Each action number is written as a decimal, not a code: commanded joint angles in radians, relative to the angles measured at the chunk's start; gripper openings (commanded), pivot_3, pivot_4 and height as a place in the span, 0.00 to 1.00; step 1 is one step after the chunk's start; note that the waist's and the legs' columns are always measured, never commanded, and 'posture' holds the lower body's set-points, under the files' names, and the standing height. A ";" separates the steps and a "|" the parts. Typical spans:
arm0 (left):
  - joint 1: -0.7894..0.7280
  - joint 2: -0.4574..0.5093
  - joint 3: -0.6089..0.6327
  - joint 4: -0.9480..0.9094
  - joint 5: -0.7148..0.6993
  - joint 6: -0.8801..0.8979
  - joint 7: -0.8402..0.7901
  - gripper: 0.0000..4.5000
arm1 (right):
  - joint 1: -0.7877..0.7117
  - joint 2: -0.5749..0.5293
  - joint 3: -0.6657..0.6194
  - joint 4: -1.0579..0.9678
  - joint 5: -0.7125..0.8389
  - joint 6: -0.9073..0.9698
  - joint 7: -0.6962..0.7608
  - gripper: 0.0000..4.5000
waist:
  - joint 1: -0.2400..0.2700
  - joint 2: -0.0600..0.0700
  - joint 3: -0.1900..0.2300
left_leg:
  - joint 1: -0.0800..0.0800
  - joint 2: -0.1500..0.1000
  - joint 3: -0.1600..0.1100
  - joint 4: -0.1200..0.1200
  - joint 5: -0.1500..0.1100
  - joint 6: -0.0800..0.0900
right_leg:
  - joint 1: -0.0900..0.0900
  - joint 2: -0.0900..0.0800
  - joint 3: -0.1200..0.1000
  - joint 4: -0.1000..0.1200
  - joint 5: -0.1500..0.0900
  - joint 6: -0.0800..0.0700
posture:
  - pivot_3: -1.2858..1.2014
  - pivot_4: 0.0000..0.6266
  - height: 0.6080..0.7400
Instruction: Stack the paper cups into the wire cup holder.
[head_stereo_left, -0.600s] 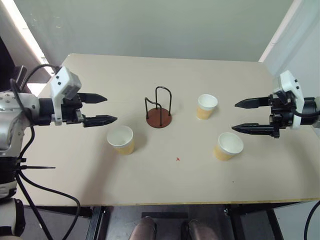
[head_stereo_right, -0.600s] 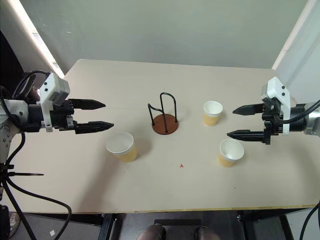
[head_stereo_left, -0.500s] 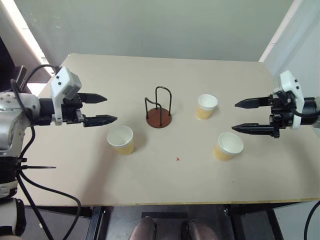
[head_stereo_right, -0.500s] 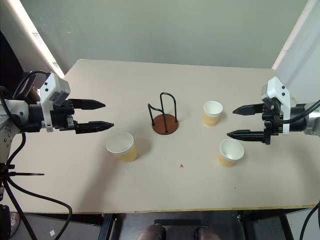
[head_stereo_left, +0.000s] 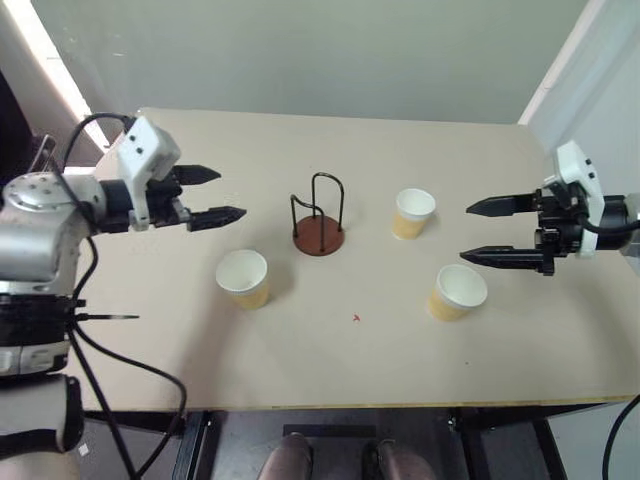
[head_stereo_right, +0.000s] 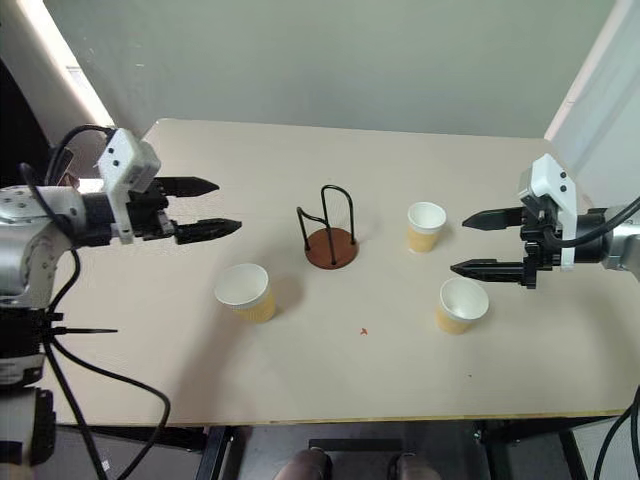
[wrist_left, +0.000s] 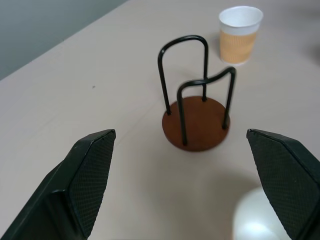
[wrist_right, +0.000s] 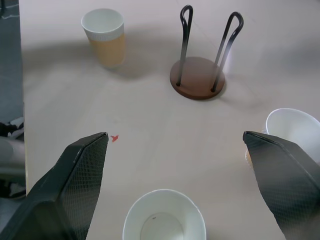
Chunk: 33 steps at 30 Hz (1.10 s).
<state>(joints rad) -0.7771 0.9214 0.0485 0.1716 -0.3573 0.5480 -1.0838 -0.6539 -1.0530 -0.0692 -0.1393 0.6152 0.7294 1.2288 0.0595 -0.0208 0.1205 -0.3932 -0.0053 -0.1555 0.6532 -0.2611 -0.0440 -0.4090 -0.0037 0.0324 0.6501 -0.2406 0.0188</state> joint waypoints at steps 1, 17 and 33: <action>-0.066 -0.059 -0.062 0.042 0.067 -0.026 0.047 1.00 | -0.058 0.046 -0.065 -0.083 0.058 0.043 -0.091 1.00 | 0.000 0.000 0.000 | 0.000 0.000 0.000 0.000 0.000 0.000 | 0.000 0.000 0.000 0.000 0.000 0.000 | 0.52 0.24 1.00; -0.281 -0.363 -0.173 0.449 0.248 -0.164 0.191 1.00 | -0.082 0.235 -0.103 -0.296 0.124 0.247 -0.482 1.00 | 0.007 0.000 0.000 | -0.008 -0.001 -0.002 0.010 0.000 0.002 | -0.001 0.000 -0.001 -0.003 0.004 0.005 | 0.52 0.24 1.00; -0.315 -0.434 -0.153 0.616 0.288 -0.235 0.243 0.06 | -0.010 0.199 -0.143 -0.329 0.125 0.235 -0.509 1.00 | 0.016 0.000 0.000 | -0.008 -0.002 0.000 0.011 0.001 0.005 | -0.001 0.000 0.001 -0.005 0.006 0.008 | 0.52 0.24 1.00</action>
<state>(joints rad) -1.0809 0.4684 -0.1260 0.8273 -0.0764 0.3243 -0.8281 -0.6596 -0.8371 -0.1751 -0.4423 0.7272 0.9738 0.7276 0.0755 -0.0206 0.1206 -0.4015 -0.0076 -0.1551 0.6645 -0.2597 -0.0393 -0.4102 -0.0037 0.0339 0.6456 -0.2342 0.0273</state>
